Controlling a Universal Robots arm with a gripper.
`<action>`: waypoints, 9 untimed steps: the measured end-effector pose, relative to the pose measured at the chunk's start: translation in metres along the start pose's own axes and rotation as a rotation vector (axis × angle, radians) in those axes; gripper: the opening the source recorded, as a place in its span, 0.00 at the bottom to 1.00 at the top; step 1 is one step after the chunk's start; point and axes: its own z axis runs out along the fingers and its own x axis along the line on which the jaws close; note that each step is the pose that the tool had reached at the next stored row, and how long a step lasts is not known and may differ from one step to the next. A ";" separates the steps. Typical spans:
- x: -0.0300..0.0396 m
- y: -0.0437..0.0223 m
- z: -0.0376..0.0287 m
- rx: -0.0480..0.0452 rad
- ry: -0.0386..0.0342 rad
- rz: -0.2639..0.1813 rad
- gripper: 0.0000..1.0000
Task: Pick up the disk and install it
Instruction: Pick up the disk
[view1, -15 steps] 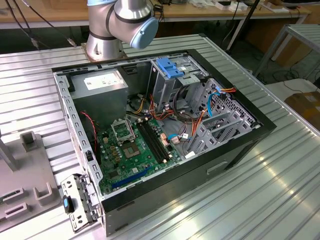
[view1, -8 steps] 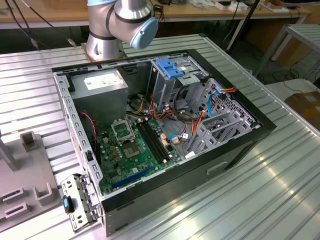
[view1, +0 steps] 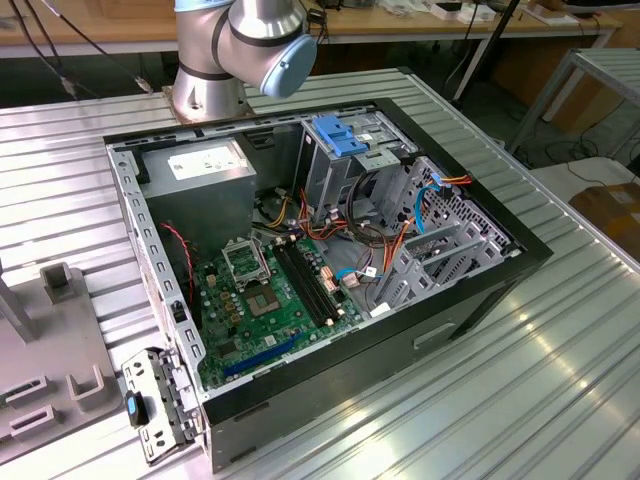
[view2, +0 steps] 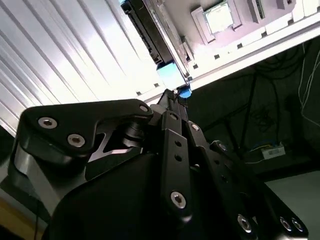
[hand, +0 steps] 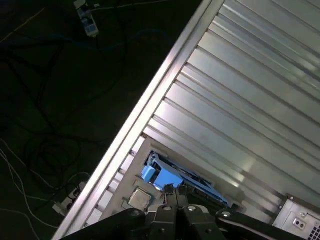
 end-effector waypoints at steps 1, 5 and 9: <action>0.0000 -0.0001 0.0001 -0.0009 0.0017 -0.037 0.11; 0.0001 -0.0002 0.0004 -0.0038 0.0071 -0.159 0.11; 0.0002 -0.0003 0.0006 -0.0072 0.0134 -0.301 0.11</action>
